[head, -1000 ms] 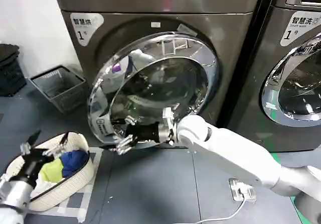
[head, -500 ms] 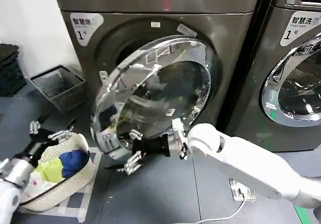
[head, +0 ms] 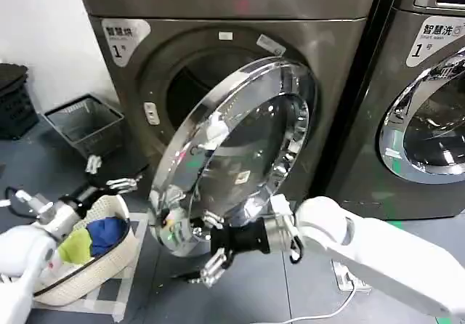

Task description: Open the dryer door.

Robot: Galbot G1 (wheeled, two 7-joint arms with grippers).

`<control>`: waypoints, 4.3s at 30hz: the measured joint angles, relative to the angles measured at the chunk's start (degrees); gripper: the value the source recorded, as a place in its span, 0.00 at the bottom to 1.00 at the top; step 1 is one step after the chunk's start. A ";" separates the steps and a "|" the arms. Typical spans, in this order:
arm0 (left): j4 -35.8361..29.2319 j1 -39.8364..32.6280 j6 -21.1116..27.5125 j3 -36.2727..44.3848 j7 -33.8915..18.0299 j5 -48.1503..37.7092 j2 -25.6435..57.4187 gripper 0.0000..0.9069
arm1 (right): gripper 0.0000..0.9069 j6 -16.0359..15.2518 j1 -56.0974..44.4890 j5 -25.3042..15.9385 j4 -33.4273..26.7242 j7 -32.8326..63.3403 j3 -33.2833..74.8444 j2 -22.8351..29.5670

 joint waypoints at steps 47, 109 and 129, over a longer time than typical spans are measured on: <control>7.14 -30.13 -2.53 44.23 1.97 4.14 -8.60 1.00 | 1.00 20.58 -98.29 -21.33 11.75 28.50 106.33 36.66; 25.67 -49.52 -1.50 65.12 -2.45 6.59 -34.07 1.00 | 1.00 7.30 -83.53 -22.32 -4.27 56.08 140.56 53.46; 5.71 -36.99 12.13 54.54 -11.75 4.09 -19.68 1.00 | 1.00 7.45 -83.02 -21.40 -3.40 56.94 137.59 53.46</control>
